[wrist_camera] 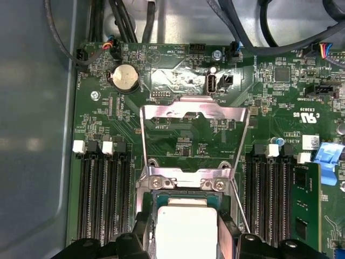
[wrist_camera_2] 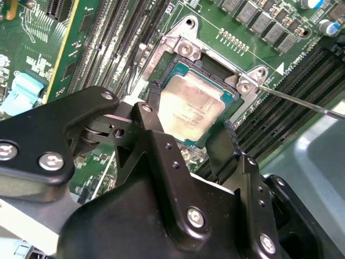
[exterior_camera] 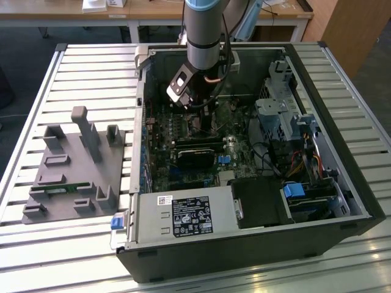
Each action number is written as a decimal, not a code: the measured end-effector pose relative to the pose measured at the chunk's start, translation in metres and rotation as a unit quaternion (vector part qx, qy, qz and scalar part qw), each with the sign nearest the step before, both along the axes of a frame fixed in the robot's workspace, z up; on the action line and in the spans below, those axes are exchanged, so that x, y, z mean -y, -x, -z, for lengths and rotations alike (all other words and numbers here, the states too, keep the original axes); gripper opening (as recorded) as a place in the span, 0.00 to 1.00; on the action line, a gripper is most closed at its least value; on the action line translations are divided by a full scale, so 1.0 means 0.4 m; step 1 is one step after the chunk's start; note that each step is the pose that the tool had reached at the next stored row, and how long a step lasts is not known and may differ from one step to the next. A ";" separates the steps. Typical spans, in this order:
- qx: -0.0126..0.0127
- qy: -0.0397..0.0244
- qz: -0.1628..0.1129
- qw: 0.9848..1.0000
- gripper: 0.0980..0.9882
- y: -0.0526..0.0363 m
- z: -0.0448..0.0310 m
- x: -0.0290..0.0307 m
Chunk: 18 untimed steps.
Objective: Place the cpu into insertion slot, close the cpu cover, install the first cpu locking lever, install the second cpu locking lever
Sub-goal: 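Place the cpu into insertion slot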
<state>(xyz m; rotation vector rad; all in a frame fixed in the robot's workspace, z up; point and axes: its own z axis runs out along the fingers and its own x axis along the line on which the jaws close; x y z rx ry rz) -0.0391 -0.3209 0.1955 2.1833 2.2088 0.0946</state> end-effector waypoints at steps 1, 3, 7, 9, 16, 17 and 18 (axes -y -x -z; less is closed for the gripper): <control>0.000 0.000 0.000 1.000 0.58 0.000 -0.004 0.000; 0.000 0.000 0.000 1.000 0.58 0.000 -0.010 0.000; -0.001 0.000 0.000 1.000 0.58 -0.003 -0.013 0.002; -0.004 -0.001 0.000 1.000 0.56 -0.009 -0.014 0.004; -0.009 -0.003 0.000 1.000 0.22 -0.016 -0.024 0.005; -0.009 -0.003 0.000 1.000 0.16 -0.016 -0.025 0.005; -0.009 -0.003 0.000 1.000 0.16 -0.016 -0.026 0.005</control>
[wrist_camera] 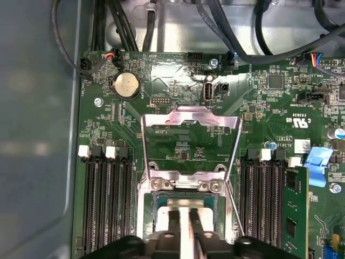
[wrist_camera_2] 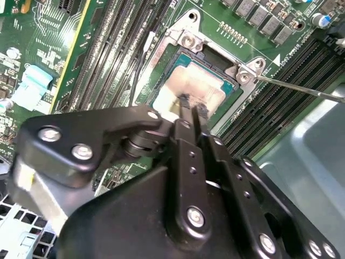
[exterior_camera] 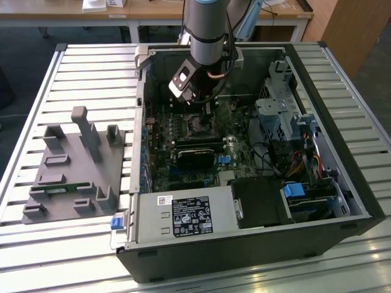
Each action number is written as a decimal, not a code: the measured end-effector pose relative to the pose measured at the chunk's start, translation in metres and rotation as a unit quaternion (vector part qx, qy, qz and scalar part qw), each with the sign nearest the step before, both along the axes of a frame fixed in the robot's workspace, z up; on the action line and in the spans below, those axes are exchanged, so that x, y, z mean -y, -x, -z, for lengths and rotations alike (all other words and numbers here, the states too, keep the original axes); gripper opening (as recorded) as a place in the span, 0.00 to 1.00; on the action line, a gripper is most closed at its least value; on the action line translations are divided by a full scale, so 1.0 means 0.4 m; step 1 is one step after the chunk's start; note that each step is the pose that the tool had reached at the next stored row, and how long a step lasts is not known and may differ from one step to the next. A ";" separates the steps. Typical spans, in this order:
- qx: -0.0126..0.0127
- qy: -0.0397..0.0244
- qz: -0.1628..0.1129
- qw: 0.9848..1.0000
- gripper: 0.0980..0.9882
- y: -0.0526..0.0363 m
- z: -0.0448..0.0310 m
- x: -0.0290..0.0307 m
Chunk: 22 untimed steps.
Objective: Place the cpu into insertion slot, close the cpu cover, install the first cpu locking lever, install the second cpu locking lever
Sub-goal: 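Place the cpu into insertion slot, then close the cpu cover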
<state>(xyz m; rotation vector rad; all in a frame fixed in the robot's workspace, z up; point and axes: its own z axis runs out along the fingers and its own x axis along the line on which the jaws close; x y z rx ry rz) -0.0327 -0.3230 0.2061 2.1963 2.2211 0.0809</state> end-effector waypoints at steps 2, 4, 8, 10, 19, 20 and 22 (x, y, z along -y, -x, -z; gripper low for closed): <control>0.000 0.000 0.000 1.000 0.03 0.000 -0.002 0.000; 0.000 0.000 0.000 1.000 0.03 0.000 -0.004 0.000; 0.000 -0.001 0.000 1.000 0.01 0.000 -0.010 0.000; 0.000 -0.001 0.000 1.000 0.01 0.000 -0.011 0.000; -0.001 -0.001 0.000 1.000 0.01 0.000 -0.021 0.000; -0.001 -0.001 0.000 1.000 0.01 0.000 -0.023 0.000; -0.001 -0.001 0.000 1.000 0.01 0.000 -0.029 0.000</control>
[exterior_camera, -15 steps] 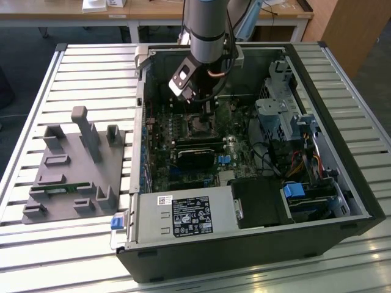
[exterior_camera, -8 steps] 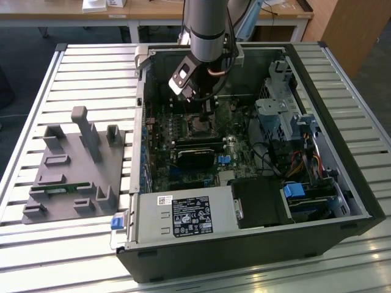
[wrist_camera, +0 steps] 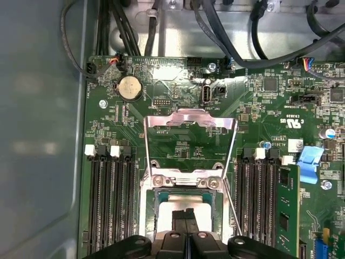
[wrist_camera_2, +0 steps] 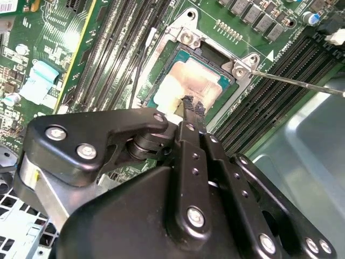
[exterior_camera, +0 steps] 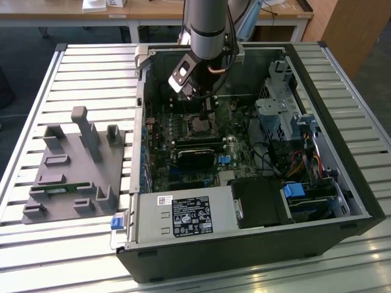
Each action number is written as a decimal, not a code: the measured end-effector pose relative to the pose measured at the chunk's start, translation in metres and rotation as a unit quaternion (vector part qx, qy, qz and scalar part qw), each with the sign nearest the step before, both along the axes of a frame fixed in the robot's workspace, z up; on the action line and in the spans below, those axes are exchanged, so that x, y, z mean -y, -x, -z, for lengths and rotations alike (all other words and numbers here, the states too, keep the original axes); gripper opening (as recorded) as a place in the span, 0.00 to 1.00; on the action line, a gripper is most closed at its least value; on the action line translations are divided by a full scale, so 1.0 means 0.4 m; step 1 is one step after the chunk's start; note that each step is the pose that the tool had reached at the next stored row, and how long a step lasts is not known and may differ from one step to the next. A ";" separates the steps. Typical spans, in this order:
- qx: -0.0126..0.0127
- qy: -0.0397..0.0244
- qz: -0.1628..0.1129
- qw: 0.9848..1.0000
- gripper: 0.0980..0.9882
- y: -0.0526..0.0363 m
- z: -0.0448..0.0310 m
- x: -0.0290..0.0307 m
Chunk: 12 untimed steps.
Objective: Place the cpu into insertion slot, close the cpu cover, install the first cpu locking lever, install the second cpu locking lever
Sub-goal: 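Close the cpu cover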
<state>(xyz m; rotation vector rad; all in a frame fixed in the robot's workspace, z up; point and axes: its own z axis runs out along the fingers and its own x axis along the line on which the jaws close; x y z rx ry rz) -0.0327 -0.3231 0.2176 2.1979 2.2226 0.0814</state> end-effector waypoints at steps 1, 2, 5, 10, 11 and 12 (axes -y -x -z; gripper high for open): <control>0.000 0.000 0.000 1.000 0.01 0.000 -0.005 0.000; 0.000 0.000 0.000 1.000 0.01 0.000 -0.010 0.000; 0.000 0.000 0.000 1.000 0.01 0.000 -0.025 0.000; -0.001 0.000 0.000 1.000 0.01 0.000 -0.049 0.000; -0.001 0.000 0.000 1.000 0.01 0.000 -0.054 0.000; -0.001 0.000 0.000 1.000 0.01 0.000 -0.057 0.000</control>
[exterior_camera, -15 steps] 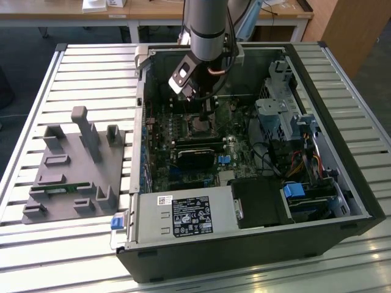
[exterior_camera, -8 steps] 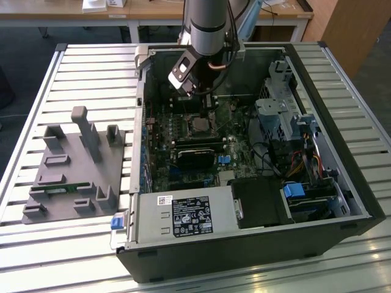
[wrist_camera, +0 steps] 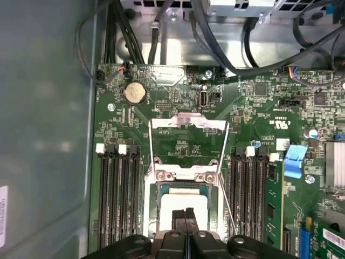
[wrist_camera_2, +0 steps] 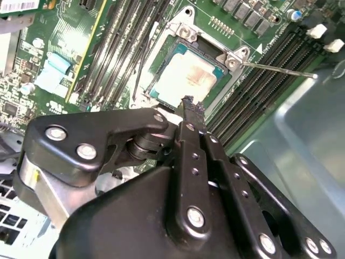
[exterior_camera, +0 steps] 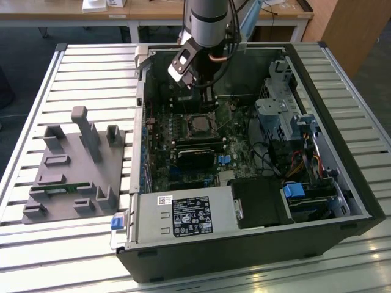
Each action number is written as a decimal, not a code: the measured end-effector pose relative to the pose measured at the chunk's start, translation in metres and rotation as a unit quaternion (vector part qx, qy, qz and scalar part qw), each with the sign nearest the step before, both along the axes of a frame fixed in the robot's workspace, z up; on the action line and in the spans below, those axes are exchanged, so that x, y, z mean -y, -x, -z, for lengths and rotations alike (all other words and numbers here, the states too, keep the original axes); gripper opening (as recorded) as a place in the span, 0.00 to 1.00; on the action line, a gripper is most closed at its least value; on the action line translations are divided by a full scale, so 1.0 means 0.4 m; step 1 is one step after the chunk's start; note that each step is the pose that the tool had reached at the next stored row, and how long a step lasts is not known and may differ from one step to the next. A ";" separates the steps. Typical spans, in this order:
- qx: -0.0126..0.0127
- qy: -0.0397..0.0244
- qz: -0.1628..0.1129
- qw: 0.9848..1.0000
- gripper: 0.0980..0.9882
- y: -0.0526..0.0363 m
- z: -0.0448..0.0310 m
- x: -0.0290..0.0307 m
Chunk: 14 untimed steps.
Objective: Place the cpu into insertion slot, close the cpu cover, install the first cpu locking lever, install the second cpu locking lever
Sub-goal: 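Close the cpu cover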
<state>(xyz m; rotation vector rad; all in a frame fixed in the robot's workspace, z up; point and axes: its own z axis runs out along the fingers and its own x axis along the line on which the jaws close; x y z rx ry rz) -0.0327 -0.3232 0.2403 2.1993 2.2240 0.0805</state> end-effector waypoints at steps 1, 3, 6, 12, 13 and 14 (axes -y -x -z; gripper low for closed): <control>0.000 0.000 0.000 1.000 0.01 0.000 -0.001 0.001; 0.000 -0.001 0.000 1.000 0.01 0.000 -0.001 0.011; 0.000 -0.001 0.000 1.000 0.01 0.000 -0.001 0.025; -0.002 -0.003 0.000 1.000 0.01 -0.013 -0.001 0.040; -0.003 -0.005 0.000 1.000 0.01 -0.021 -0.001 0.040; -0.004 -0.006 0.000 1.000 0.01 -0.030 -0.001 0.040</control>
